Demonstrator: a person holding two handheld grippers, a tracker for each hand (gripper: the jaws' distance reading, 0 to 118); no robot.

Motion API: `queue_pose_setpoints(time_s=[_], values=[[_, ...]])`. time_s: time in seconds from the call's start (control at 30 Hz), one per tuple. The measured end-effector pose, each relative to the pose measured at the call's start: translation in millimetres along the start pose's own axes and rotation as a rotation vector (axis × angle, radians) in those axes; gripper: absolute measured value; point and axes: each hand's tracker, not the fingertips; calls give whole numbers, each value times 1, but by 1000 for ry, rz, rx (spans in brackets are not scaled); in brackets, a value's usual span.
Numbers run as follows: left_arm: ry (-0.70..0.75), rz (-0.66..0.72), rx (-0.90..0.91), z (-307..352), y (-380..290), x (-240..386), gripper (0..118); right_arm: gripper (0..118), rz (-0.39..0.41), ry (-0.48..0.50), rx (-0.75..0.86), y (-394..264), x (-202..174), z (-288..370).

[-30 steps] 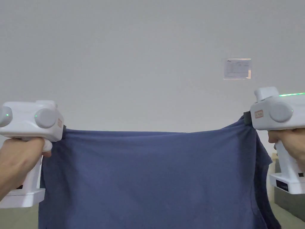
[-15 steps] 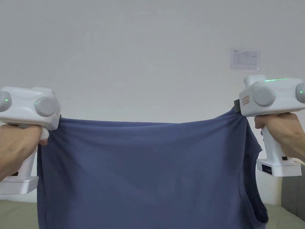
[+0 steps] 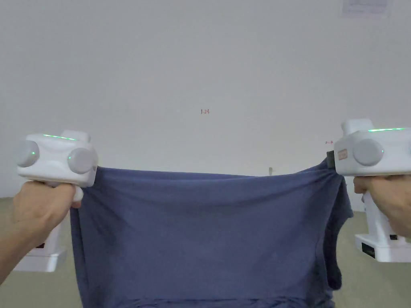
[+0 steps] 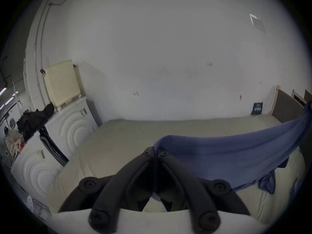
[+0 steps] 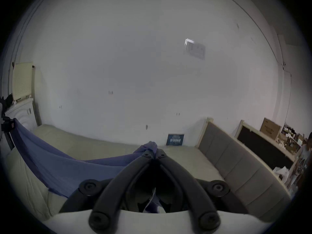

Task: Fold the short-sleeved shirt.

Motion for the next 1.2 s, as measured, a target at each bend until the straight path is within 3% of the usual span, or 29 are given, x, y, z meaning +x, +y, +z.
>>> queue_pose_setpoints(time_s=[0.1, 0.3, 0.4, 0.43, 0.63, 0.73, 0.87, 1.0, 1.2], values=[[-38, 5, -50, -8, -39, 1, 3, 0, 20, 7, -61, -51, 3, 3], [-91, -43, -108, 32, -133, -10, 3, 0, -14, 65, -164, -151, 21, 56], [-122, -19, -165, 63, -184, -27, 3, 0, -74, 113, -193, -207, 33, 101], [-123, -26, -171, 75, -202, -32, 3, 0, -42, 106, -227, -224, 36, 108], [-148, -11, -244, 145, -301, -62, 3, 0, -28, 150, -248, -302, 48, 202], [-153, -15, -257, 178, -338, -73, 3, 0, 6, 163, -270, -334, 48, 245], [-166, 2, -264, 217, -371, -88, 3, 0, -11, 171, -274, -365, 56, 288], [-190, 15, -279, 245, -394, -102, 3, 0, -64, 169, -286, -381, 68, 314], [-214, 31, -317, 255, -418, -110, 3, 0, -58, 183, -314, -402, 68, 331]])
